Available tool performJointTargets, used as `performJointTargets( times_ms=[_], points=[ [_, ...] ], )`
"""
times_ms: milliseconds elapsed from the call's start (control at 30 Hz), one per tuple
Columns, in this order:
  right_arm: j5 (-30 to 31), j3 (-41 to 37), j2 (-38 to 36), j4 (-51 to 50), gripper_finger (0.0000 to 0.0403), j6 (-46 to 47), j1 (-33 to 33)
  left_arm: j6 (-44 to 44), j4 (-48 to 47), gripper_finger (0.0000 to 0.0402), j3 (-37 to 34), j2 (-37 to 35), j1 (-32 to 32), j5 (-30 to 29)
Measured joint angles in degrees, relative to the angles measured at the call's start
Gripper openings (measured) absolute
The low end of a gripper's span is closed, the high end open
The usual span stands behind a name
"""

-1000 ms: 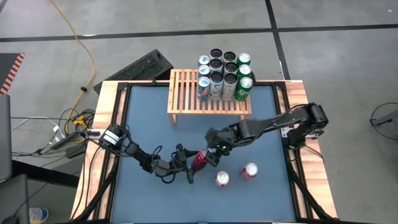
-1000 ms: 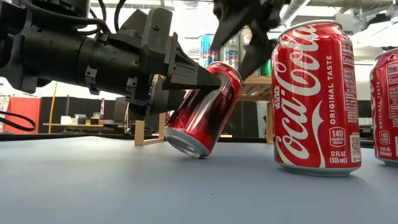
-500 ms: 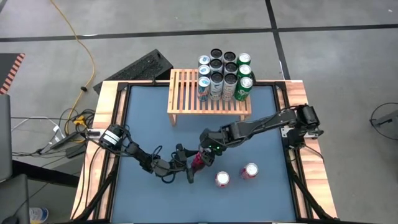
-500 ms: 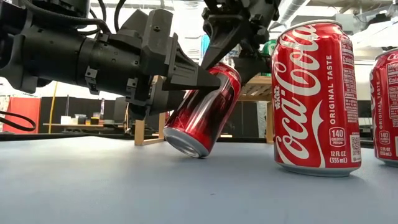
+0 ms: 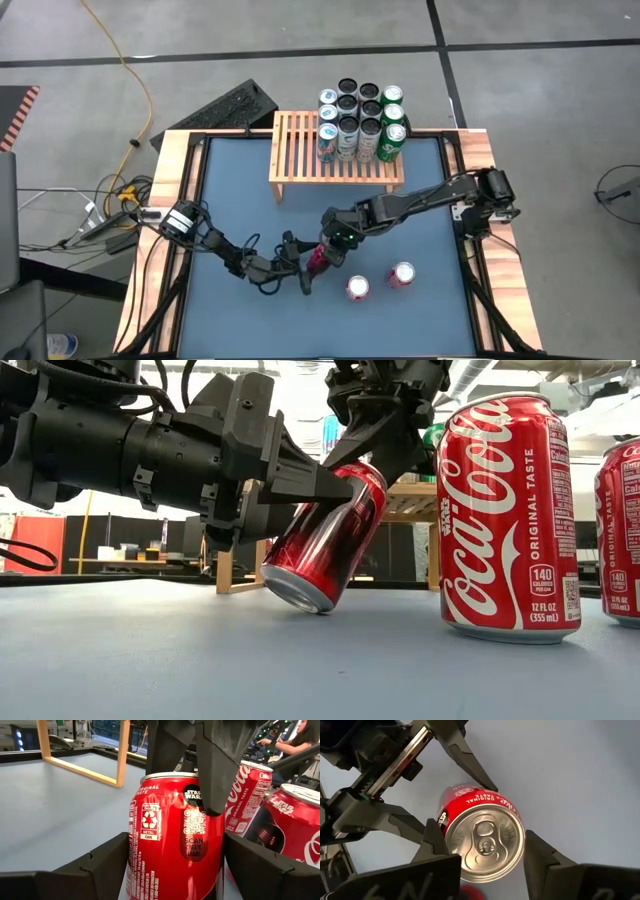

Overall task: Place canned beverage on shelf
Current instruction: Put the left red soda can on the shelf

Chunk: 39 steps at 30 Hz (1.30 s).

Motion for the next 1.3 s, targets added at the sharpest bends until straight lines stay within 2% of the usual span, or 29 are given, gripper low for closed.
performJointTargets(
  times_ms=[67,133,367,433,500,567,933,1300],
  points=[
    [-0.2,0.0,0.0,0.0,0.0108,0.2,0.0,0.1,0.1,0.0292,0.0,0.0,0.0,0.6],
    [-0.7,0.0,0.0,0.0,0.0133,0.3,-0.1,-0.4,0.2,0.0293,0.0,0.0,0.0,1.0],
    [-5.6,-0.1,0.2,-0.2,0.0351,4.6,-1.1,0.1,2.2,0.0291,0.2,-0.5,0.1,1.9],
    [-5.2,-0.1,0.2,-0.1,0.0384,6.2,-1.3,1.4,2.7,0.0291,0.2,-0.5,0.1,1.8],
    [-5.1,-0.1,0.2,0.5,0.0378,6.2,-1.6,2.5,3.4,0.0291,0.2,-0.5,0.2,1.8],
    [-4.4,-0.1,0.2,1.8,0.0355,6.2,-1.6,2.7,3.5,0.0291,0.2,-0.5,0.4,1.8],
    [-4.8,0.0,0.1,1.3,0.018,6.2,-1.2,2.9,4.1,0.0291,0.2,-0.4,1.2,2.1],
    [-3.4,0.0,0.0,1.1,0.0179,4.1,-1.2,4.4,4.1,0.0298,0.1,-0.8,1.2,2.2]
  ],
)
